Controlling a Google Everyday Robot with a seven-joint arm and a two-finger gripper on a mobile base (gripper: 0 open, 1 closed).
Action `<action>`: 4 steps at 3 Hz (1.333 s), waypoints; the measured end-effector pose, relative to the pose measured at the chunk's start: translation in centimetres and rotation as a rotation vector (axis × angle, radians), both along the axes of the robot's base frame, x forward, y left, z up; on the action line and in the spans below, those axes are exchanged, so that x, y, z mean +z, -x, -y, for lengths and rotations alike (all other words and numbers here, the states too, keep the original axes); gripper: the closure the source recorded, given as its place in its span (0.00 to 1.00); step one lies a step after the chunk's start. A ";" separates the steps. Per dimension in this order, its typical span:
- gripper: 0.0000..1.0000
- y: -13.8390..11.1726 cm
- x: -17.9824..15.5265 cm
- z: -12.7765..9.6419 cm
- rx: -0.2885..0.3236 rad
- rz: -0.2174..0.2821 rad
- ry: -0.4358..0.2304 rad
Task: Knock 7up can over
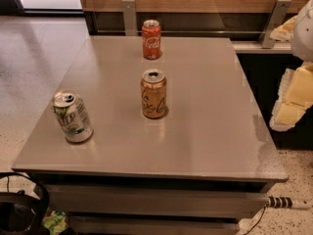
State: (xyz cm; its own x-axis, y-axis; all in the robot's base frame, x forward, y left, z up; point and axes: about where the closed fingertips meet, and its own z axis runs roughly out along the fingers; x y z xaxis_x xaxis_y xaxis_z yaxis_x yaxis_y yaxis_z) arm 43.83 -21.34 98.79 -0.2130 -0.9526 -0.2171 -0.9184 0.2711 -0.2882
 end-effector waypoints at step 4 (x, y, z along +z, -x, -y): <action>0.00 5.5 -1.0 -3.1 0.004 0.043 -0.200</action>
Offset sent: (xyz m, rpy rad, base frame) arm -0.0167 0.0105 -0.0030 0.0263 0.0321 0.0084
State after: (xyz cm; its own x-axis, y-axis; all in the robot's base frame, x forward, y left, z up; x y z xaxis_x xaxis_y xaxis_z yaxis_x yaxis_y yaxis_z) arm 38.35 -18.24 97.82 -0.1954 -0.8904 -0.4111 -0.9078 0.3228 -0.2678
